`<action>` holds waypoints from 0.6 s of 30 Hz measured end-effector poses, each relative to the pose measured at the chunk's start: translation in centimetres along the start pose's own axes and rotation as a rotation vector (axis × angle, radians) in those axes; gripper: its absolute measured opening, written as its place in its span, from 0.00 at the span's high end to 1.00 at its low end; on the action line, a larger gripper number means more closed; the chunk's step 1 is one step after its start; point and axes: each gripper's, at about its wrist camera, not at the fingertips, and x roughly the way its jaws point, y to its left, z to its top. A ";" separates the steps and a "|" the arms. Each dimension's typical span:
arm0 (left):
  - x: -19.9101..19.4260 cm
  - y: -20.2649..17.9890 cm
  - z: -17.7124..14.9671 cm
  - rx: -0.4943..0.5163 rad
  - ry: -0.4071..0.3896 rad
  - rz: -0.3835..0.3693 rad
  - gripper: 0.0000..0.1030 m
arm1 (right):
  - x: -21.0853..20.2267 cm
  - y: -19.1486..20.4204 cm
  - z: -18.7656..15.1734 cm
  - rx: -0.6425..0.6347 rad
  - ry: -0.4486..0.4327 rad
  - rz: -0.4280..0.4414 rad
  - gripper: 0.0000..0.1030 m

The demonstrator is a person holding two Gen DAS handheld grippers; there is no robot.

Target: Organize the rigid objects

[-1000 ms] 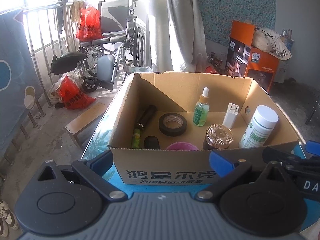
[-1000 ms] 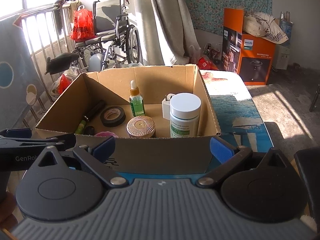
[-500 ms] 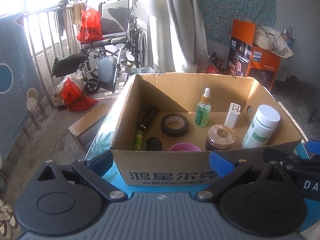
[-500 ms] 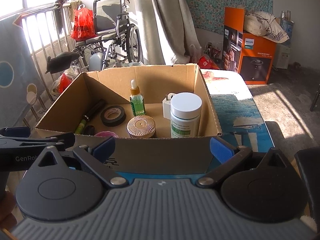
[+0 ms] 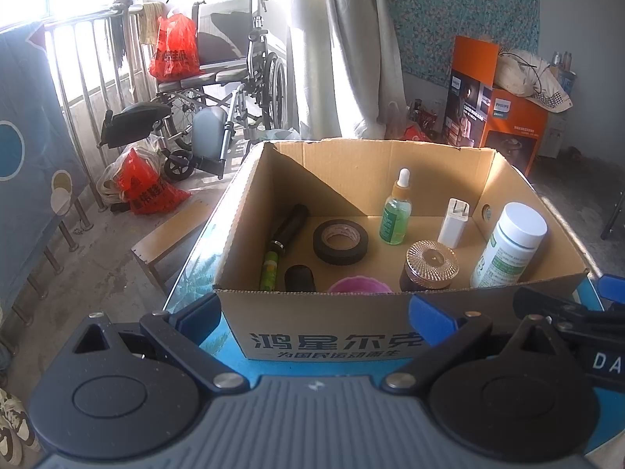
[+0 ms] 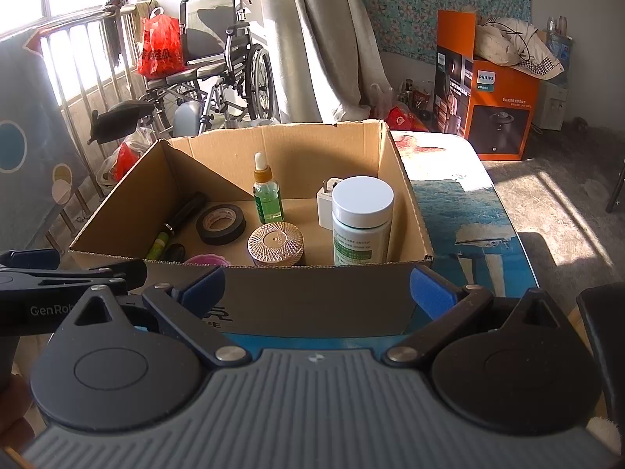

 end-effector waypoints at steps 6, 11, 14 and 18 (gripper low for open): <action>0.0 -0.1 -0.1 -0.002 0.002 0.002 0.00 | 0.0 0.0 0.0 0.001 0.000 0.001 0.01; 0.0 0.0 -0.1 -0.001 0.001 0.001 0.00 | -0.1 0.0 0.1 0.000 0.000 0.000 0.01; 0.0 0.0 -0.1 -0.001 0.002 0.001 0.00 | -0.1 0.0 0.1 0.001 0.000 0.000 0.01; 0.0 0.0 -0.1 -0.002 0.002 0.001 0.00 | -0.1 0.0 0.1 0.000 0.000 0.000 0.01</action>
